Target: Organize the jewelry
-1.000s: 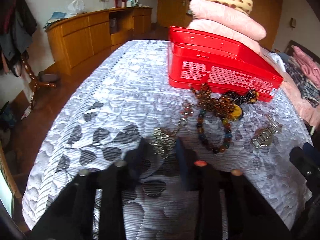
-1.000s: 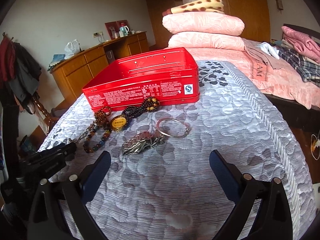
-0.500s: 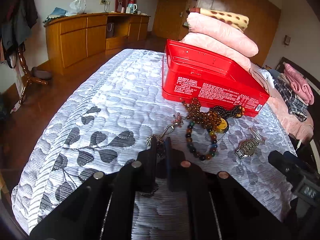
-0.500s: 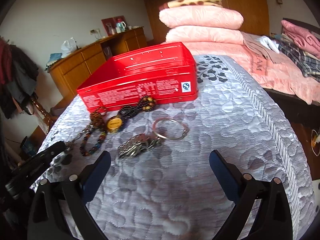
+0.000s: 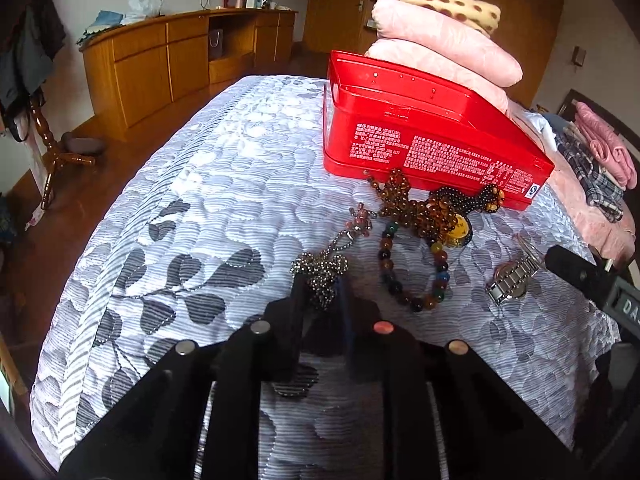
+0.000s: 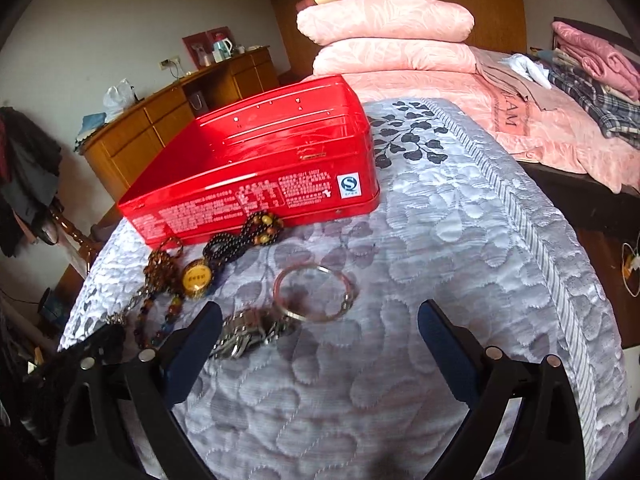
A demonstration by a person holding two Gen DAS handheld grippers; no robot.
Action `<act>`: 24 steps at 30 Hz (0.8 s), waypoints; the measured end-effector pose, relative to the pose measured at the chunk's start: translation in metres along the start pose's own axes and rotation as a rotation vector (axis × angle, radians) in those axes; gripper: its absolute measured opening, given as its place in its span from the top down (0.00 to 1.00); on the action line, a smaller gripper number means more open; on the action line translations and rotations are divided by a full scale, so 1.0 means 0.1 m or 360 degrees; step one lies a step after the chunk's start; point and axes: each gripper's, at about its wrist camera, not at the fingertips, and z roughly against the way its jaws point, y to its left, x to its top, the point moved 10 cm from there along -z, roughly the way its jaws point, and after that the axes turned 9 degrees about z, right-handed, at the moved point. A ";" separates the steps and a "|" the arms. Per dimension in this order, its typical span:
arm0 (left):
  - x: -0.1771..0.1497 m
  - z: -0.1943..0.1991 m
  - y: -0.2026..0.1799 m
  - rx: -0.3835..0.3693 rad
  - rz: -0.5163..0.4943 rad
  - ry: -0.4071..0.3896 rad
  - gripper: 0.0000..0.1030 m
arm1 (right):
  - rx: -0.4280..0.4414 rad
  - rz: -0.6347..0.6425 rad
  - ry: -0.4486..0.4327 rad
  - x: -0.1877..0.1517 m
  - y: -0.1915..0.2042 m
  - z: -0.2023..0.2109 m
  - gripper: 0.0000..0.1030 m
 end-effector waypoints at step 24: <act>0.08 -0.04 -0.07 -0.0031 0.0016 -0.0004 0.90 | -0.0015 0.0093 0.0081 -0.07 0.08 -0.03 0.55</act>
